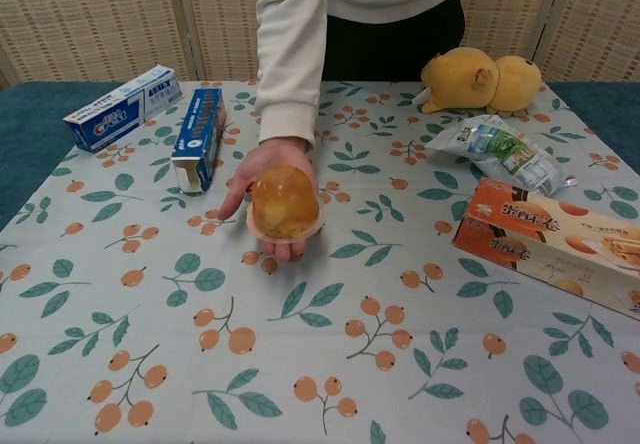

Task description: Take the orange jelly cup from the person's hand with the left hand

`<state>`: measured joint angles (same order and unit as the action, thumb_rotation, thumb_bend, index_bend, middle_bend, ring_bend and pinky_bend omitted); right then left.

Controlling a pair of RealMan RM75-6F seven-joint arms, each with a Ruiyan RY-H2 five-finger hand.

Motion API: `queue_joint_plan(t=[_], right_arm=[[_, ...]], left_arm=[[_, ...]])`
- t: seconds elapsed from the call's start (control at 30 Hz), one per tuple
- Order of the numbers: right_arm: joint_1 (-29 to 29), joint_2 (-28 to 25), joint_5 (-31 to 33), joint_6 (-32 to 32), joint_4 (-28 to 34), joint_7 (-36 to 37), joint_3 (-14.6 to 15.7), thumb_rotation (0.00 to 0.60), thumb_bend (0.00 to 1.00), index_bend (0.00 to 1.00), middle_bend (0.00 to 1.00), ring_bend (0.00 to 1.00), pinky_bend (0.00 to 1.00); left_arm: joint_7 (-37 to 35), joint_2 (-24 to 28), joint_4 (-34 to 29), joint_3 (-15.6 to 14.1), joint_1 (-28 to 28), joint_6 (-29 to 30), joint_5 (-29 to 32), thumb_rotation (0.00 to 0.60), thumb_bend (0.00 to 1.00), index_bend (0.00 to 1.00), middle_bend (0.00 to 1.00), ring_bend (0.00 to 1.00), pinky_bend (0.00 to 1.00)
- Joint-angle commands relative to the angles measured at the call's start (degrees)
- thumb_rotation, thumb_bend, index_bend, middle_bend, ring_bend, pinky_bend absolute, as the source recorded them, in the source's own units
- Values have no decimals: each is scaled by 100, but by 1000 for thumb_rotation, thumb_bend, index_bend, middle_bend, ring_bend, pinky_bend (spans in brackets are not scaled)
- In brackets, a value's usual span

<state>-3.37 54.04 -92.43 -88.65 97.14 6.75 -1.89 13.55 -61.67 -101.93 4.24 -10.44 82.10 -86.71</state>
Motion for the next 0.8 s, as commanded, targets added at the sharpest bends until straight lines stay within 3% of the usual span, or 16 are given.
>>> queue_joint_plan(t=[0.03, 0.3, 0.63, 0.8], right_arm=[[-9, -42, 17, -5, 55, -46, -25, 600, 383, 98, 229, 195, 411], [-10, -91, 40, 12, 129, -107, -38, 600, 383, 97, 229, 195, 411], [5, -132, 68, 20, 174, -144, -42, 600, 383, 97, 229, 195, 411], [26, -144, 79, 16, 183, -156, -33, 600, 383, 97, 229, 195, 411]], left_arm=[[-250, 43, 66, 107, -394, -448, -175, 600, 282, 0, 0, 0, 47], [-705, -44, 174, 225, -1340, -1645, -366, 600, 282, 0, 0, 0, 47], [-495, -543, 372, 385, -2457, -2984, -189, 600, 282, 0, 0, 0, 48], [-418, -800, 480, 509, -2883, -3404, 43, 600, 282, 0, 0, 0, 101]])
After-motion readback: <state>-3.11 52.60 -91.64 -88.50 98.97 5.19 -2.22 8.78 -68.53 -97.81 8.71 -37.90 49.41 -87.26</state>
